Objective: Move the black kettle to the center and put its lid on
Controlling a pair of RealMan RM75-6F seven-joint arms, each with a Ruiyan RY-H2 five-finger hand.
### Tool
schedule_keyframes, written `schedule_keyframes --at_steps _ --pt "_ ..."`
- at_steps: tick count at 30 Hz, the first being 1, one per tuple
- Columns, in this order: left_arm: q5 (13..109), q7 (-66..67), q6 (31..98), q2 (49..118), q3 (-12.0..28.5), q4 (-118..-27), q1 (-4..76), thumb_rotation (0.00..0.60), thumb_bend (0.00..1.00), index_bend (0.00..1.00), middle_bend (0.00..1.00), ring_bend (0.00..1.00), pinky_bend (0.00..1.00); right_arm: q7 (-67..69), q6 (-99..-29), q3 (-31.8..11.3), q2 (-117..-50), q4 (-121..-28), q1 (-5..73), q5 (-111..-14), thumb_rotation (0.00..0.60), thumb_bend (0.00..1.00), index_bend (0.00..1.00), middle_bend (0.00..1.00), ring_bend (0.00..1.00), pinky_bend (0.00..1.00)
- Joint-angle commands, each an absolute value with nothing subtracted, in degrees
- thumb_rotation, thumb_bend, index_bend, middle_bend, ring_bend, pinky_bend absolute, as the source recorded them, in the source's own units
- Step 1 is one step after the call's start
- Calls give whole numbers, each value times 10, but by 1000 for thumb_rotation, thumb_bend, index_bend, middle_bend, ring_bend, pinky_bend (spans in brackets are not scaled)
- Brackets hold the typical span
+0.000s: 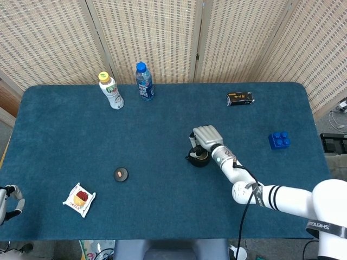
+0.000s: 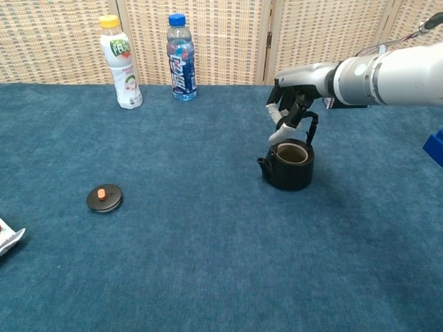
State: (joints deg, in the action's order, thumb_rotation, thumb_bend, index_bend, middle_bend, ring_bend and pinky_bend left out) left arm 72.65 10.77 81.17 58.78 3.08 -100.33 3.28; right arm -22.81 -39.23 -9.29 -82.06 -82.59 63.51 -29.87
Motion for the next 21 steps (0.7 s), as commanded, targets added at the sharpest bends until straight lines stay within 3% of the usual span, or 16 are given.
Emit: schedule_keyframes --at_steps 1,21 --pt "727 107 811 587 31 -1003 33 600 401 589 561 436 610 -226 -391 -94 -826 -822 641 -295 600 202 689 789 592 211" --pt "734 90 813 580 29 -1004 29 600 401 589 561 436 610 -231 -404 -110 -872 -794 687 -284 600 203 695 795 595 220"
